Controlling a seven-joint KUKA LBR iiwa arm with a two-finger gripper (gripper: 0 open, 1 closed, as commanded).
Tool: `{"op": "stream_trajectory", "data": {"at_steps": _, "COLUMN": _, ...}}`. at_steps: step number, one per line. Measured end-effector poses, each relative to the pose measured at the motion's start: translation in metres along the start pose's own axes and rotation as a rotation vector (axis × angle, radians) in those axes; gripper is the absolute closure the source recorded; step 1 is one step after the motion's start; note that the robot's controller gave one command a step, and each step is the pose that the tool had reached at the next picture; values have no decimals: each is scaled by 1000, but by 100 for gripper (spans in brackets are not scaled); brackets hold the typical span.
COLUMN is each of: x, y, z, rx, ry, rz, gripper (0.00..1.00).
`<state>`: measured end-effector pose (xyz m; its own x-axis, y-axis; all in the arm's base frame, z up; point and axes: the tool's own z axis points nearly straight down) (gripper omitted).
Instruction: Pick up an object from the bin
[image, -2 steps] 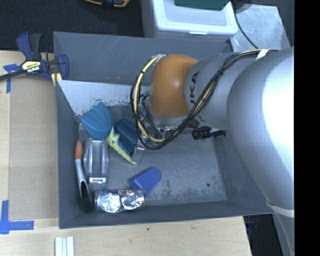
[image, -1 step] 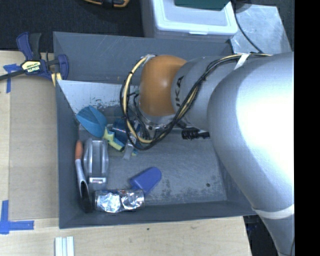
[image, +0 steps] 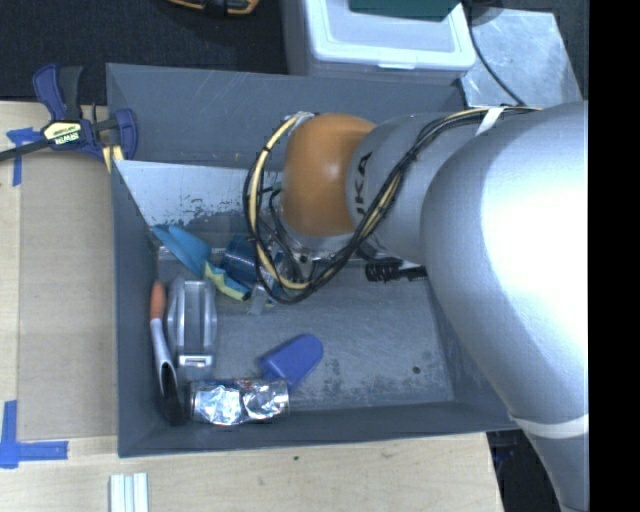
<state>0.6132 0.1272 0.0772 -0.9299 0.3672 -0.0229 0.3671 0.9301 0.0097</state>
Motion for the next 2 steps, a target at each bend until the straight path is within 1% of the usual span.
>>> {"op": "stream_trajectory", "data": {"at_steps": 2, "x": -2, "y": 0, "z": -7, "rx": -1, "ry": -4, "rz": 0, "gripper": 100}}
